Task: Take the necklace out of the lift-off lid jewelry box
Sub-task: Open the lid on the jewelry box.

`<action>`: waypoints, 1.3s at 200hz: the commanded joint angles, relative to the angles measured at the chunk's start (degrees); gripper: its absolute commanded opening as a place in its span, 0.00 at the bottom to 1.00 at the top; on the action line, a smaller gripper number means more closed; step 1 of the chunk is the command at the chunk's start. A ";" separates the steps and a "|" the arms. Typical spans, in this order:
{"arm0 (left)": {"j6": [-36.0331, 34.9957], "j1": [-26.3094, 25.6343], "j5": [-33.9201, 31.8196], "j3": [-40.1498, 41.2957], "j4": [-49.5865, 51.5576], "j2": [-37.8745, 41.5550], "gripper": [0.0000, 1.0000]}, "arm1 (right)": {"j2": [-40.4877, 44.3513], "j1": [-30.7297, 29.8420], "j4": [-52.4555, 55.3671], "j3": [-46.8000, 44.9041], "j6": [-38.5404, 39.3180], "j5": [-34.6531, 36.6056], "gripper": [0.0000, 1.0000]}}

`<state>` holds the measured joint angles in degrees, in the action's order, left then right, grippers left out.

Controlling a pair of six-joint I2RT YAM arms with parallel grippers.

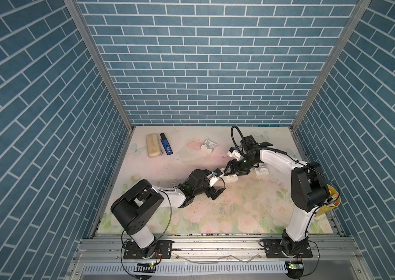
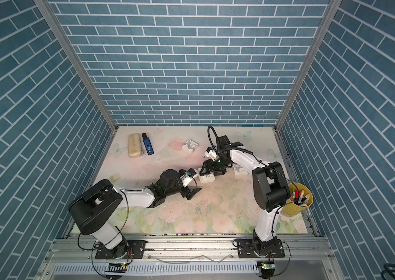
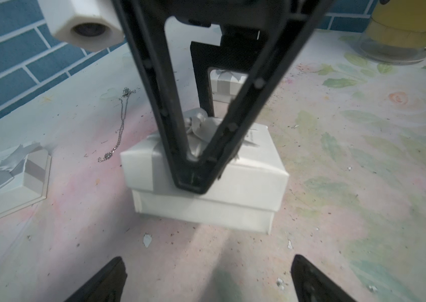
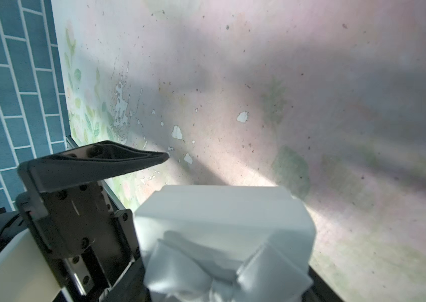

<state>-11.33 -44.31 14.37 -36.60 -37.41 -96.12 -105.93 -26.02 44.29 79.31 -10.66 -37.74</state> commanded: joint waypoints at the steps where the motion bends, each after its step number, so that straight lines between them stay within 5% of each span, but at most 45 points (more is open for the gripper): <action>1: 0.42 -0.59 1.43 -1.16 -2.95 -1.47 1.00 | 2.41 0.01 2.55 -0.29 0.55 -2.44 0.72; 53: 1.75 -0.60 5.18 -1.19 -6.33 -2.80 1.00 | 3.19 0.00 4.84 -0.91 2.24 -3.83 0.72; 124: 3.07 -0.60 8.27 -2.47 -5.94 -2.49 0.84 | 2.84 0.11 8.78 -0.31 5.25 -4.26 0.71; 173: 4.54 -0.60 9.52 -2.62 -6.43 -2.31 0.82 | 2.39 0.26 8.62 -0.13 5.21 -3.99 0.71; 226: 4.72 -0.60 9.19 -2.95 -5.13 -2.26 0.60 | 2.95 0.36 8.46 -0.29 5.02 -3.89 0.75; 260: 4.83 -0.60 8.35 -2.05 -4.76 -2.00 0.55 | 3.62 1.40 10.49 0.44 5.72 -3.14 0.75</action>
<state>-6.85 -44.64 23.18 -38.39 -42.63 -98.63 -104.64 -25.54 51.18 79.11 -8.58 -40.60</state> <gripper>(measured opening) 0.698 0.757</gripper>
